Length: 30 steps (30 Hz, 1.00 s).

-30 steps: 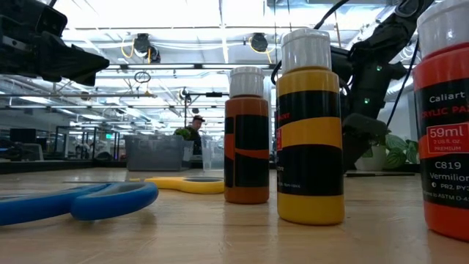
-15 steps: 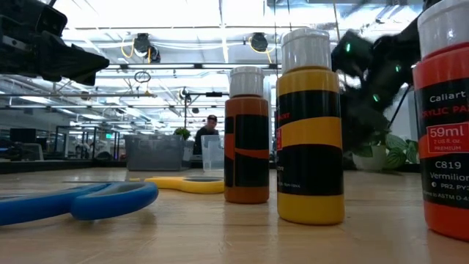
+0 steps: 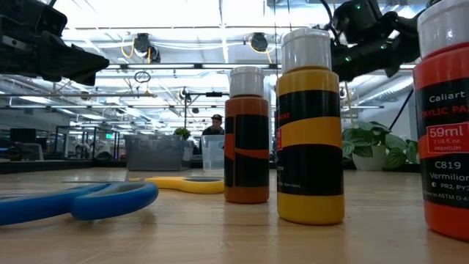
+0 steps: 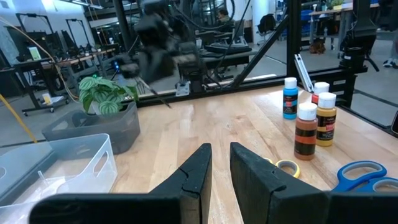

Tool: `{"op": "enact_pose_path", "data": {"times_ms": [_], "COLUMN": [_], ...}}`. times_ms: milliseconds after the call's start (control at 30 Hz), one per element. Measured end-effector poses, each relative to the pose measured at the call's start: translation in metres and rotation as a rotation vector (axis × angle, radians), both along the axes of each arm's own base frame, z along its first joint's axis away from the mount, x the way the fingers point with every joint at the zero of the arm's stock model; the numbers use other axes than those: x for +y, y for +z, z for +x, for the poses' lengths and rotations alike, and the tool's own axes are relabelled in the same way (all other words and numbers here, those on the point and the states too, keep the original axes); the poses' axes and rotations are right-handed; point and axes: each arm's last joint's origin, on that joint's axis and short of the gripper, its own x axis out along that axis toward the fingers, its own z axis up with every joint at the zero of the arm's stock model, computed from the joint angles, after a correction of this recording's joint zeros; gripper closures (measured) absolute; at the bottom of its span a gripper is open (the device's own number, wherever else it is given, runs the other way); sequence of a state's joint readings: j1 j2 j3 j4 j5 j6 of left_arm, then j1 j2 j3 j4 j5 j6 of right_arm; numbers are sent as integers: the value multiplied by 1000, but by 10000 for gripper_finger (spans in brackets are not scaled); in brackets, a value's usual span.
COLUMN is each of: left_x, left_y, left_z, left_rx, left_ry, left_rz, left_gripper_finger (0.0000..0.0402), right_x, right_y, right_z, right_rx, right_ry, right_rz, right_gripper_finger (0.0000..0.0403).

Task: Pick & Place Paint Supplies
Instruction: Put the black paintbrush into the right black bin, then put the blue paint bottle into the transparent bin

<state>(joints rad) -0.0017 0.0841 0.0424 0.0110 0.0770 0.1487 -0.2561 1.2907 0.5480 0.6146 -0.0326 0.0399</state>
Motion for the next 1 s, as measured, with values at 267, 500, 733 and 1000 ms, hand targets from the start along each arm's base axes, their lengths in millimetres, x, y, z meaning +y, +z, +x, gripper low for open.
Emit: {"op": "enact_pose_path", "data": {"times_ms": [267,500,733,1000], "left_x": [0,0,0,0], "left_y": [0,0,0,0], "left_z": [0,0,0,0], "left_rx": [0,1,0,0], "left_ry": [0,0,0,0], "left_rz": [0,0,0,0], "left_gripper_finger": [330,330,330,330], "right_x": [-57,-98,-112,-113], "right_y": [22,8,-14,-19], "right_z": [-15,-38,-41,-40], "right_rx": [-148,-83,-7,-1], "right_ry": [-235,-443,-503,-514], "right_rz": [-38,0,87,127], "right_gripper_finger": [402,402,375,269]}}
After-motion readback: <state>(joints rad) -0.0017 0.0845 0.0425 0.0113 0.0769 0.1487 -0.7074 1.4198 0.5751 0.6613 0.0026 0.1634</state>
